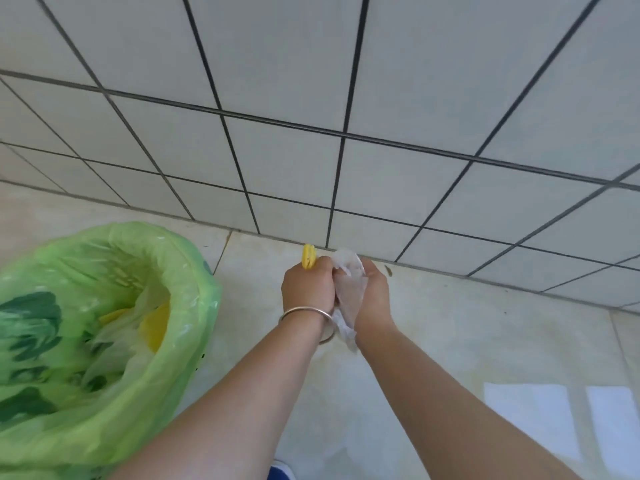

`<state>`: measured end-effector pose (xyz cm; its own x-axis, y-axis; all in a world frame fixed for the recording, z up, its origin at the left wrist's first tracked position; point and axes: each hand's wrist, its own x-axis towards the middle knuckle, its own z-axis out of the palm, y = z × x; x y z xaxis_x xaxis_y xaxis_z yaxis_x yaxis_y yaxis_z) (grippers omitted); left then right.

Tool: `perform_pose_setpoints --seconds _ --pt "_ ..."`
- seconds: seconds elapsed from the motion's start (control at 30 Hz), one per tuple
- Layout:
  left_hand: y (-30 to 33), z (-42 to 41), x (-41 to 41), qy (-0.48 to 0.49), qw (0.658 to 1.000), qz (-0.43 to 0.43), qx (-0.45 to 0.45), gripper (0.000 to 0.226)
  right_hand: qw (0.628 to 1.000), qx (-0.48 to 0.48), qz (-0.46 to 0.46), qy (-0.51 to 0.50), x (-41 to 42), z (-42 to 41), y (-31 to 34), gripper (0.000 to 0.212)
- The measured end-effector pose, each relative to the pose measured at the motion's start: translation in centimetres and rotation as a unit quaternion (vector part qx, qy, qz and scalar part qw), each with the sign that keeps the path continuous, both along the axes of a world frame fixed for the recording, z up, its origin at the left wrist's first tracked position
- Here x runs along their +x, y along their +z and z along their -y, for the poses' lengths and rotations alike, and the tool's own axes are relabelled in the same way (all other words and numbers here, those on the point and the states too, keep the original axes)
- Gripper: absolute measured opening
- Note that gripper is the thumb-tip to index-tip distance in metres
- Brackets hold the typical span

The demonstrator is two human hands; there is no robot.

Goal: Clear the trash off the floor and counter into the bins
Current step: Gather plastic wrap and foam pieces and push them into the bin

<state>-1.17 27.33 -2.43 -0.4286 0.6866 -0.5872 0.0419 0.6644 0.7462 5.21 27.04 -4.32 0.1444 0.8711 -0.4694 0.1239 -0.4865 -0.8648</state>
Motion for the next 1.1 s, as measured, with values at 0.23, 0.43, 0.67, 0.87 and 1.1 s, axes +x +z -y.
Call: perform_pose_setpoints --seconds 0.23,0.43,0.67,0.87,1.1 --pt "7.3 4.2 0.9 -0.092 0.992 -0.014 0.081 0.035 0.975 -0.064 -0.169 -0.126 1.7 4.6 8.7 0.038" --pt "13.8 7.6 -0.7 -0.108 0.987 -0.043 0.111 0.033 0.946 -0.07 -0.268 -0.168 -0.1 8.6 16.2 0.039" --pt "18.2 11.3 -5.6 -0.047 0.989 -0.041 0.137 0.033 0.972 -0.023 -0.212 -0.101 -5.0 12.0 21.3 0.019" --pt "19.4 14.4 -9.7 0.005 0.995 -0.027 0.095 0.033 0.99 0.057 -0.13 -0.001 -9.9 13.0 20.6 0.017" --pt "19.5 16.9 -12.5 0.106 0.983 0.107 0.101 0.052 0.997 0.053 -0.016 0.047 -14.3 13.5 20.2 0.029"
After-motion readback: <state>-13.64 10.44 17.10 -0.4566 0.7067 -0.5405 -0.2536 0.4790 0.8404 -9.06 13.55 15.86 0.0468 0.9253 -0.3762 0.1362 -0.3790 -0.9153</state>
